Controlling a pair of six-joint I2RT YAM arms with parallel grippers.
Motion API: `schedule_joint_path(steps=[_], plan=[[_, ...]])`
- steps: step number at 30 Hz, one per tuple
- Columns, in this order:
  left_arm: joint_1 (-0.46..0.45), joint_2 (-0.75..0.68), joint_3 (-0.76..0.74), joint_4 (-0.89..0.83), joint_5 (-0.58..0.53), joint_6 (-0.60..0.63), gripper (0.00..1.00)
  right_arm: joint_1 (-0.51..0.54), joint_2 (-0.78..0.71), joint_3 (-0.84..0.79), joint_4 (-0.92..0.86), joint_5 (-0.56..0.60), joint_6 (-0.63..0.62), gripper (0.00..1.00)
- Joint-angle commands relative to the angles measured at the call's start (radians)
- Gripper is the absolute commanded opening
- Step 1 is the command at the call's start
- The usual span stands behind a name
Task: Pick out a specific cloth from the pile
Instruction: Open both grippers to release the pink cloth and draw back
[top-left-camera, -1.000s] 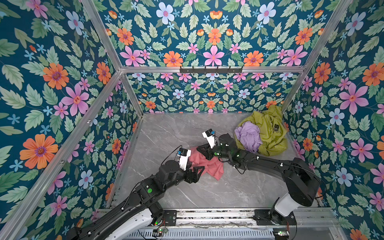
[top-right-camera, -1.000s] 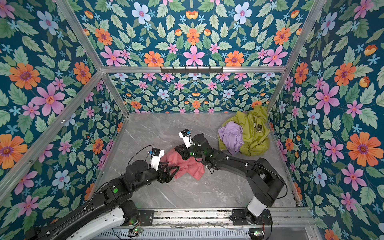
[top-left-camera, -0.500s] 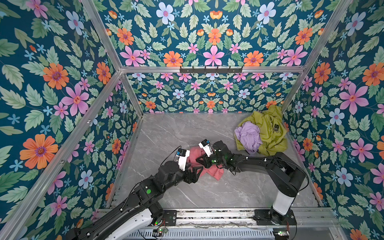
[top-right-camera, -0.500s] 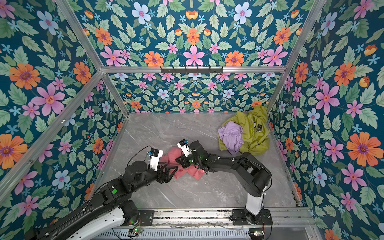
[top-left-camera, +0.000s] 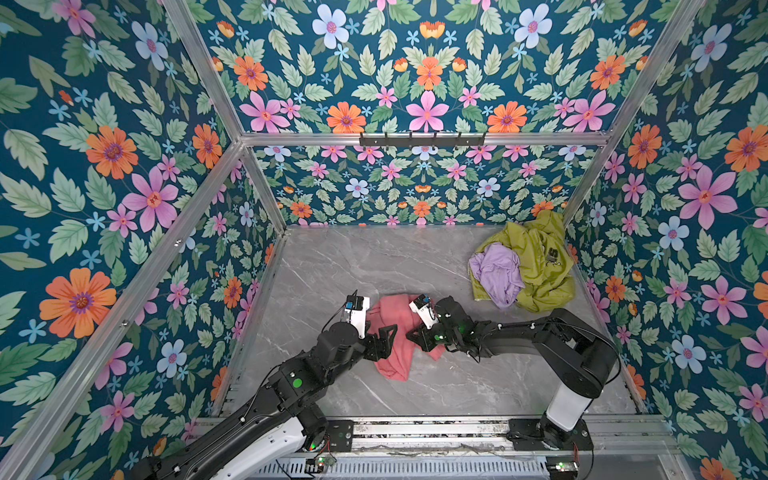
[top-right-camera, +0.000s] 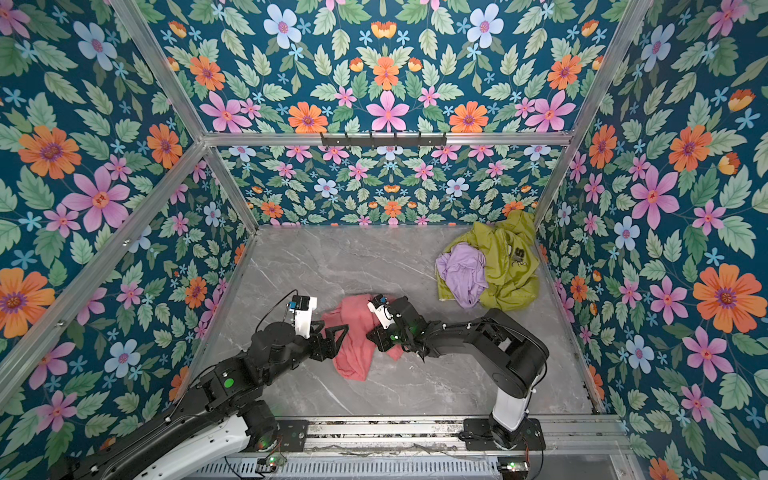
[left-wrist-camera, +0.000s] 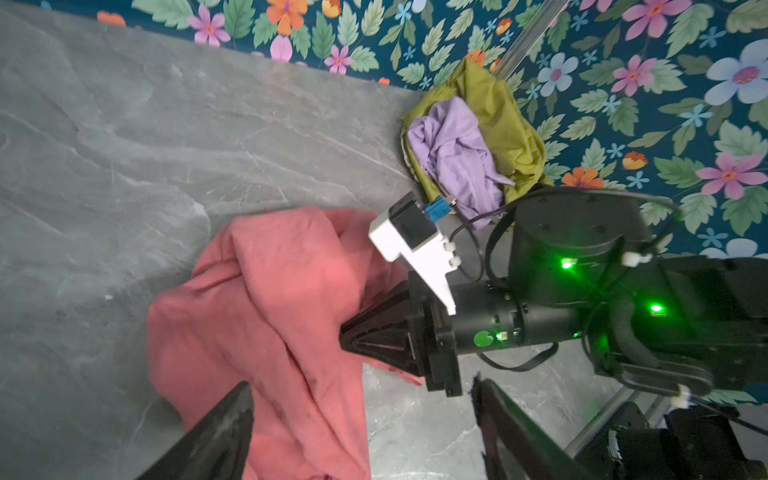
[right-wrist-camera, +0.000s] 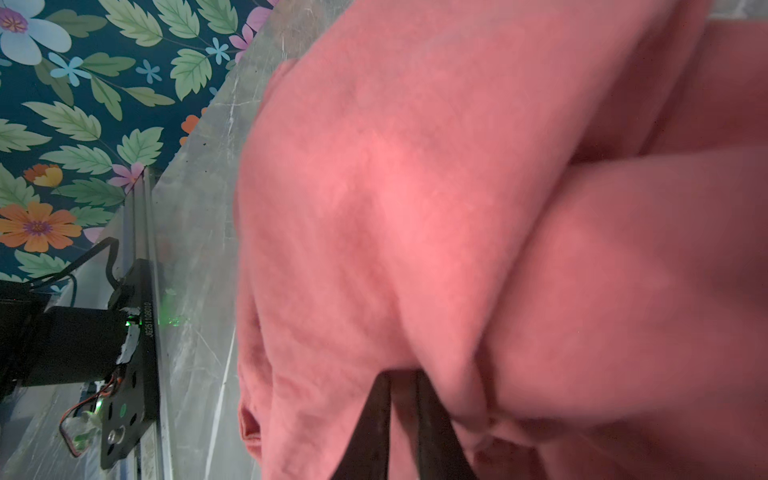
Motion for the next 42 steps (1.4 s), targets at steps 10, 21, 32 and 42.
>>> schedule_joint_path(steps=[10, 21, 32, 42], plan=[[0.080, -0.052, -0.169, 0.157, 0.024, -0.138, 0.92, -0.045, -0.313, -0.023, -0.214, 0.120, 0.158, 0.47], [0.357, 0.010, -0.242, 0.306, 0.271, -0.138, 0.92, -0.058, -0.565, -0.154, -0.546, 0.146, 0.363, 0.62], [0.370, 0.091, -0.362, 0.705, -0.628, 0.453, 0.89, -0.090, -1.361, -0.519, -0.424, 0.839, -0.270, 0.71], [0.779, 0.728, -0.282, 1.235, -0.219, 0.621, 0.78, -0.640, -1.163, -0.731, 0.082, 0.716, -0.304, 0.76]])
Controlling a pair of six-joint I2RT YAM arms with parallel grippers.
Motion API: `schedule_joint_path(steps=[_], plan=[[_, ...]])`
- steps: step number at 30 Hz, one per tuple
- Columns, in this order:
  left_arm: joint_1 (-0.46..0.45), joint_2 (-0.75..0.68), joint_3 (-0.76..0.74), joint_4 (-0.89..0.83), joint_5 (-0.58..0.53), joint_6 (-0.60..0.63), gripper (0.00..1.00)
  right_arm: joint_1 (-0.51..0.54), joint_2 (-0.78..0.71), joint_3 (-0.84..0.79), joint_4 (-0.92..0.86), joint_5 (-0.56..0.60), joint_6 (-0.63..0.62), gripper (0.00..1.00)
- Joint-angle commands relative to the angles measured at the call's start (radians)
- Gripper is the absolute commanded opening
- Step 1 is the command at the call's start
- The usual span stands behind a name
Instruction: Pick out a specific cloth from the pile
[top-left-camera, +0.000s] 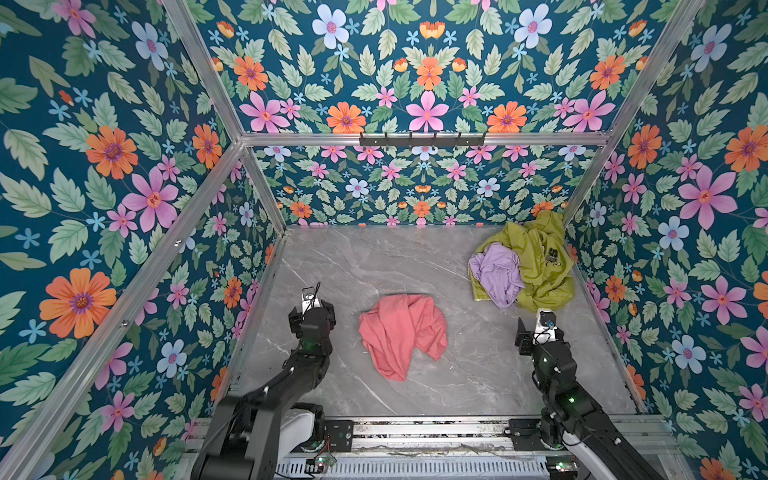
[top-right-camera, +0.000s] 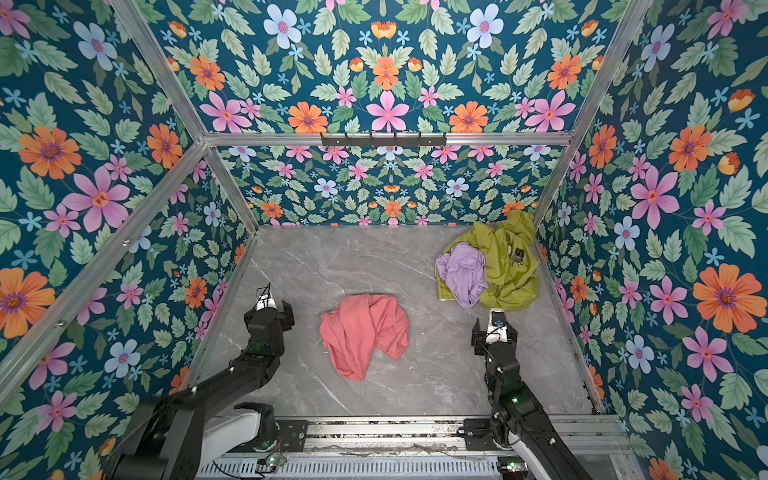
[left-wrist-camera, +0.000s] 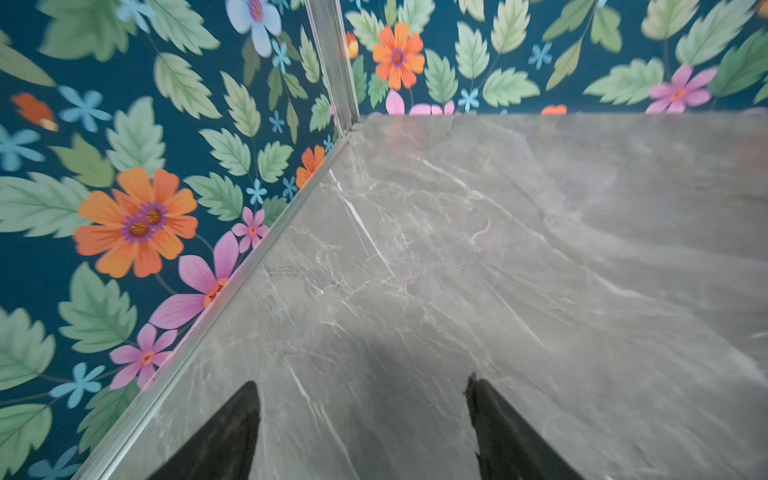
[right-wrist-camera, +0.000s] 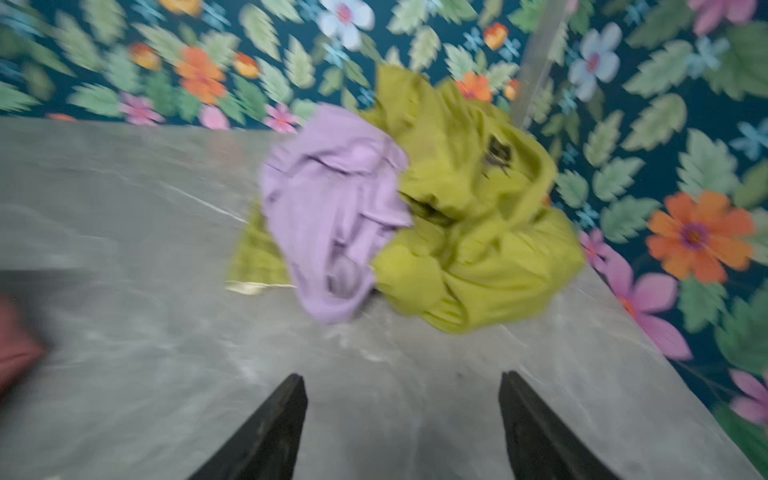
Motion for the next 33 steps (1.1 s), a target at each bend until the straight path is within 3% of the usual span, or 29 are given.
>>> schedule_joint_path(steps=[1, 4, 7, 9, 10, 14, 18, 20, 23, 33], plan=[[0.036, 0.172, 0.044, 0.296, 0.105, 0.076, 0.77, -0.088, 0.157, -0.002, 0.338, -0.088, 0.018, 0.76], [0.046, 0.279, 0.065, 0.404, 0.212, 0.067, 0.76, -0.089, 0.408, 0.015, 0.562, -0.096, -0.034, 0.78], [0.139, 0.373, 0.004, 0.627, 0.306, -0.005, 0.74, -0.088, 0.628, 0.050, 0.752, -0.129, -0.077, 0.80], [0.147, 0.351, 0.019, 0.546, 0.313, -0.026, 0.84, -0.109, 0.735, 0.102, 0.801, -0.137, -0.039, 0.82], [0.147, 0.364, 0.013, 0.587, 0.311, -0.021, 0.99, -0.147, 0.779, 0.106, 0.831, -0.207, -0.021, 0.81], [0.145, 0.369, 0.007, 0.615, 0.289, -0.013, 1.00, -0.167, 1.011, 0.105, 1.078, -0.207, -0.015, 0.81], [0.144, 0.371, 0.006, 0.618, 0.288, -0.012, 1.00, -0.167, 0.949, 0.149, 0.896, -0.202, 0.008, 0.81], [0.143, 0.370, 0.008, 0.611, 0.291, -0.011, 1.00, -0.167, 0.982, 0.162, 0.930, -0.190, -0.007, 0.81], [0.139, 0.373, 0.022, 0.588, 0.288, -0.004, 1.00, -0.166, 0.948, 0.191, 0.820, -0.196, 0.007, 0.81], [0.137, 0.373, 0.032, 0.569, 0.286, -0.002, 1.00, -0.166, 0.957, 0.211, 0.800, -0.192, 0.006, 0.79]])
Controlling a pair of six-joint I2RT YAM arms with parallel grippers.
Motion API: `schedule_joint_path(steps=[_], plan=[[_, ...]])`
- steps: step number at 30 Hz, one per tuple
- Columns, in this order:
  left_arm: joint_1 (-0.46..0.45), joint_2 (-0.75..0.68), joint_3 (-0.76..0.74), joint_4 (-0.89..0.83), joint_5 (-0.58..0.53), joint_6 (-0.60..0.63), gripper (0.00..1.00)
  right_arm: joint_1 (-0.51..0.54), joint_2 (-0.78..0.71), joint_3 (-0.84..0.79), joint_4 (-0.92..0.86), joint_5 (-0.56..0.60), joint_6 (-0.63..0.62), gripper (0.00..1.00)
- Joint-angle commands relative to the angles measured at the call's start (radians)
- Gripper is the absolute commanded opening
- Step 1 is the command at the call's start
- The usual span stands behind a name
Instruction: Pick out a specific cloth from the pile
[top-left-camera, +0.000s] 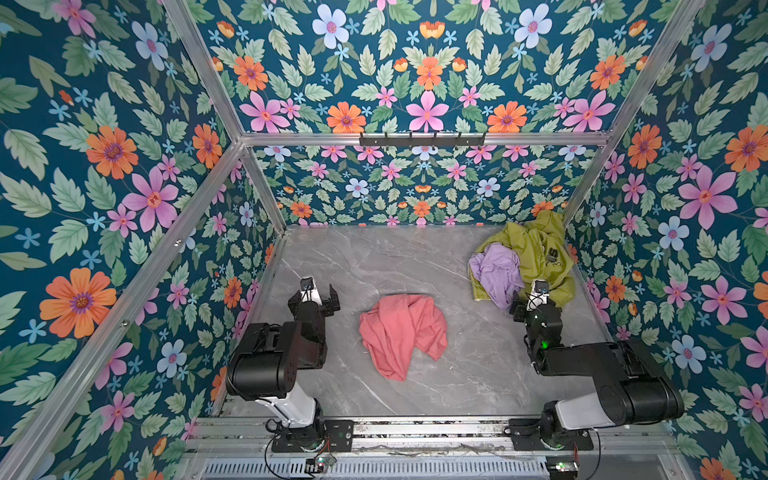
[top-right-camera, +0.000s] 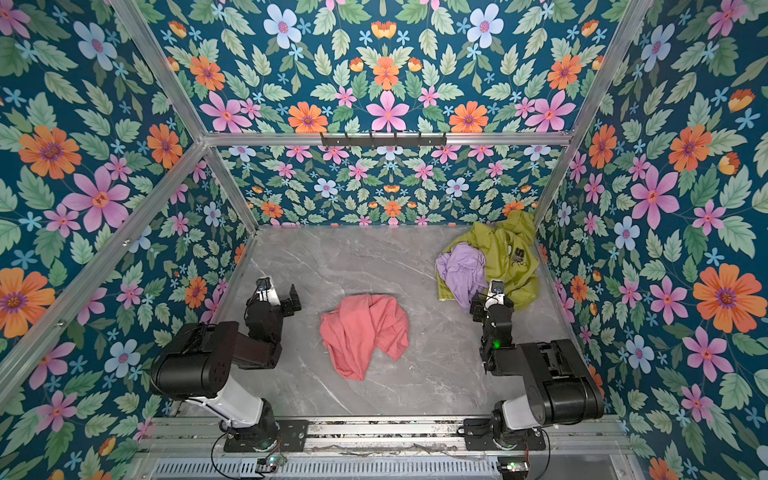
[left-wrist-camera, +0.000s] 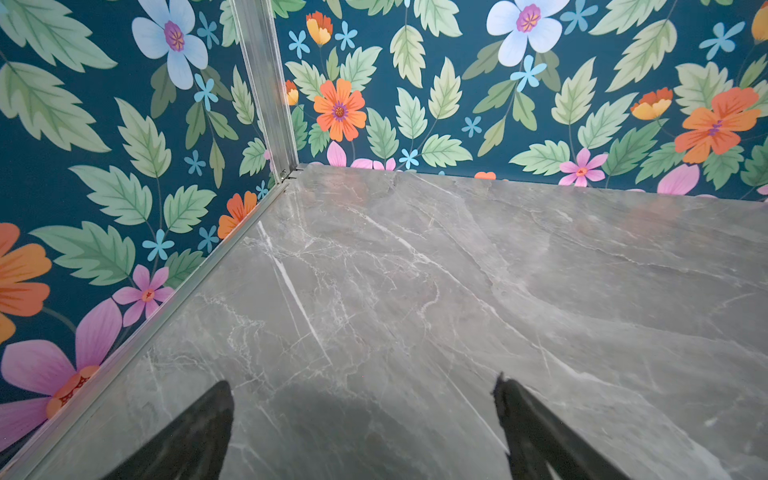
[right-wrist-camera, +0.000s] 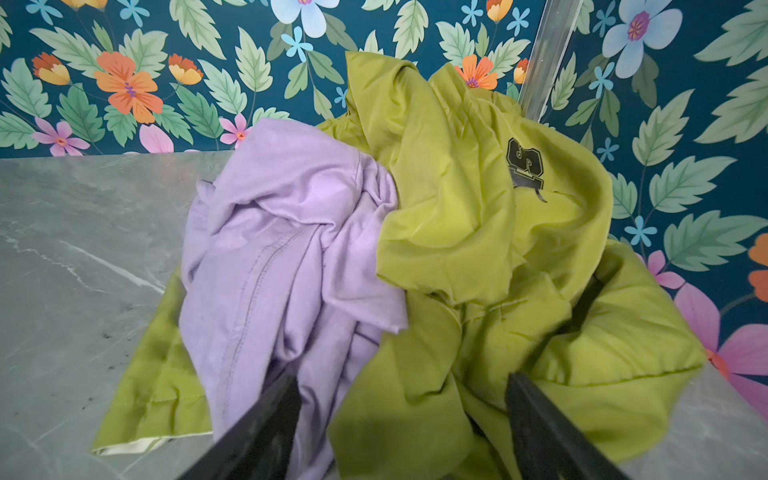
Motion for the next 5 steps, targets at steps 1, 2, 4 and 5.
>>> schedule_joint_path(steps=[1, 2, 4, 5], plan=[[0.001, 0.000, 0.001, 0.012, 0.001, 0.008, 1.00, -0.003, -0.002, 0.019, -0.033, -0.001, 0.016, 0.79], [-0.002, 0.000, -0.001, 0.016, 0.020, 0.018, 1.00, -0.011, -0.003, 0.027, -0.048, -0.011, 0.022, 0.79], [-0.002, 0.000, 0.000, 0.014, 0.033, 0.023, 1.00, -0.023, -0.006, 0.038, -0.089, -0.030, 0.031, 0.79], [-0.002, -0.001, 0.000, 0.013, 0.035, 0.023, 1.00, -0.025, -0.006, 0.041, -0.094, -0.033, 0.032, 0.79]])
